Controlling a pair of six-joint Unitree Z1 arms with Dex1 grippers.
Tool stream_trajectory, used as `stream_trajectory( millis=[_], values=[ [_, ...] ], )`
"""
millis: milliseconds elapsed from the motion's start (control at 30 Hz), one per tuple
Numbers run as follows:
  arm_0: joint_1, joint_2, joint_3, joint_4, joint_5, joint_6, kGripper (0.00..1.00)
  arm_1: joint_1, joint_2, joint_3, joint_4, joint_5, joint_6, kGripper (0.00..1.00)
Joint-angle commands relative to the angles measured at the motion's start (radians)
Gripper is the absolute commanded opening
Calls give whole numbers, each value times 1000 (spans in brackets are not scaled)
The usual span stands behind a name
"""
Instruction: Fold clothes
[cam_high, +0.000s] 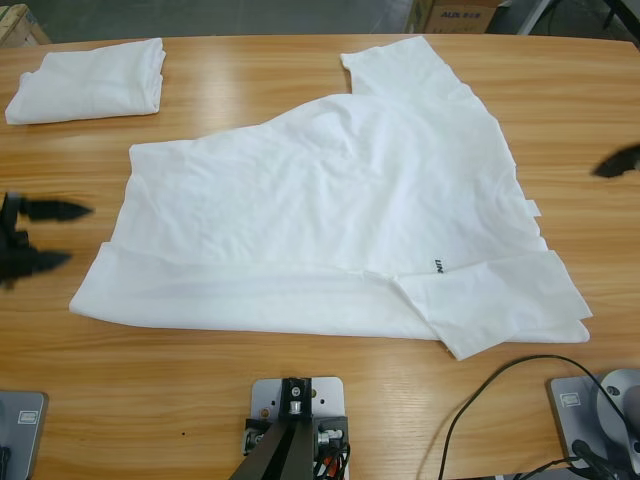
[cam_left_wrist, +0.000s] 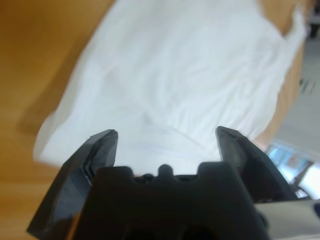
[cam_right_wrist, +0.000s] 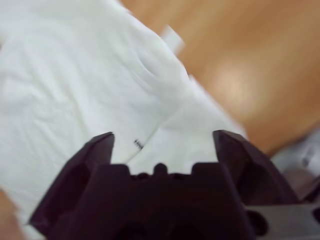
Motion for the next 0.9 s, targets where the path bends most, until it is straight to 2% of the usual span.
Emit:
stream_trajectory(
  millis=[33,100,233,367,500,633,733,800,900],
  values=[
    [139,163,-74,-123,-176,438,991,-265,106,-6,-174,181,-550,982],
    [188,208,-115,-123,-178,470,988,-386,163,-61,-197,289,-700,982],
    [252,353,-262,-124,-225,614,987,-496,329,-226,-170,448,-883,988],
    [314,490,-445,-91,-389,776,978,-558,507,-430,-79,520,-1023,991],
    [340,559,-568,45,-395,829,977,-593,642,-616,26,609,-1084,987],
    [352,592,-562,253,-304,810,891,-612,715,-781,121,649,-1084,987],
    [410,655,-486,231,-309,762,853,-612,723,-814,153,648,-1083,987],
    [448,696,-445,159,-319,740,849,-612,725,-803,162,644,-1084,987],
    [473,732,-438,75,-319,703,849,-612,718,-781,163,644,-1086,983]
  ],
)
